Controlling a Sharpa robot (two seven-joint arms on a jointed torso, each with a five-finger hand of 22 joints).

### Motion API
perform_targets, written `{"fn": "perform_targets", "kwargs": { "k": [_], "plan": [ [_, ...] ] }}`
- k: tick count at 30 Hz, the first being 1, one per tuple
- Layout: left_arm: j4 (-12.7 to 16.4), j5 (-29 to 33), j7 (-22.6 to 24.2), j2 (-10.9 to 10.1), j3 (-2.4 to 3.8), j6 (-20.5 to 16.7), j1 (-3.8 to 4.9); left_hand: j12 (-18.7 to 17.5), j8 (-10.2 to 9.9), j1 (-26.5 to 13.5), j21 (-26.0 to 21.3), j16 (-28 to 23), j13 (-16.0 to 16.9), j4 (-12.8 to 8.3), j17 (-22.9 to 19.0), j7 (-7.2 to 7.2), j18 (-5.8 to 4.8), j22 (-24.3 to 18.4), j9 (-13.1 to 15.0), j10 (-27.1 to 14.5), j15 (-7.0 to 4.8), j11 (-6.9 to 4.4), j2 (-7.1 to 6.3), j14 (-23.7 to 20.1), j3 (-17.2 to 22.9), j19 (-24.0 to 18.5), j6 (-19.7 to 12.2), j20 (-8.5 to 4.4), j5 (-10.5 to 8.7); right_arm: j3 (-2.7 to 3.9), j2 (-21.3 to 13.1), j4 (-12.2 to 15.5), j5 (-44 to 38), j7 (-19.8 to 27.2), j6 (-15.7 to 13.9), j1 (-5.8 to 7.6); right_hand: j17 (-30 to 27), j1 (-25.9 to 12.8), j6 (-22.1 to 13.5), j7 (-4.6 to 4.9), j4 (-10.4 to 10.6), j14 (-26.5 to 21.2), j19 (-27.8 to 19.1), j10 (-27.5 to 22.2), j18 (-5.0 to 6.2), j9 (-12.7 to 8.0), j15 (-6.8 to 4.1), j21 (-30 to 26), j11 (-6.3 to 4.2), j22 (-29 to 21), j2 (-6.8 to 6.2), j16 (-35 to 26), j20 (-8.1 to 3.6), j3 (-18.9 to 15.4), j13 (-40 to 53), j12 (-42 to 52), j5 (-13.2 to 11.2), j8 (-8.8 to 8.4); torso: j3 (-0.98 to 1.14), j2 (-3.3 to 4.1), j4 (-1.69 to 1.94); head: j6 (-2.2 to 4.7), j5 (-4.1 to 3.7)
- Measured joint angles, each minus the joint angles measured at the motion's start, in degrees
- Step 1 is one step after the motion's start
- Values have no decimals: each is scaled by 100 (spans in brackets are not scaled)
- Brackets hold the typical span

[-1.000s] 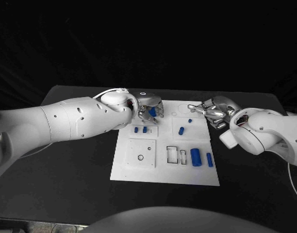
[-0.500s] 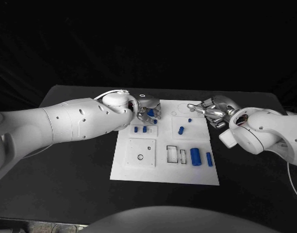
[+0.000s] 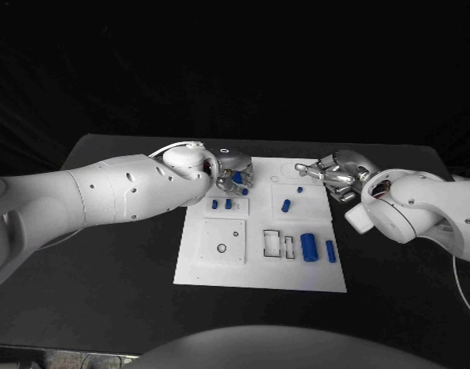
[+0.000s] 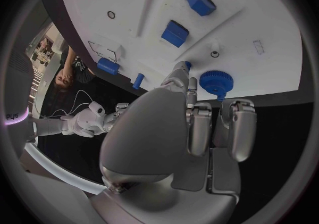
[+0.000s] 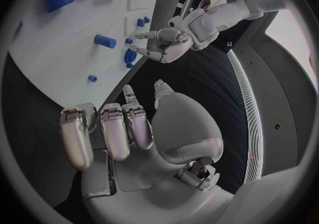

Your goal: Assemble the parts on the task board

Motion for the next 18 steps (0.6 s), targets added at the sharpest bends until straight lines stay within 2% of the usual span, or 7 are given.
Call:
{"fn": "perform_targets", "kwargs": {
  "k": [18],
  "plan": [
    [-152,-24,-57,101,0,14,-1,0,0,0,0,0,1,11,0,-20,0,0,-34,-41,-21,0,0,-21,76,0,-20,0,0,0,13,2,2,-11,4,0,-1,0,0,0,0,0,0,0,0,4,0,0,0,4,0,0,0,0,0,0,23,0,3,-3,-3,-1,-9]
  ]
}}
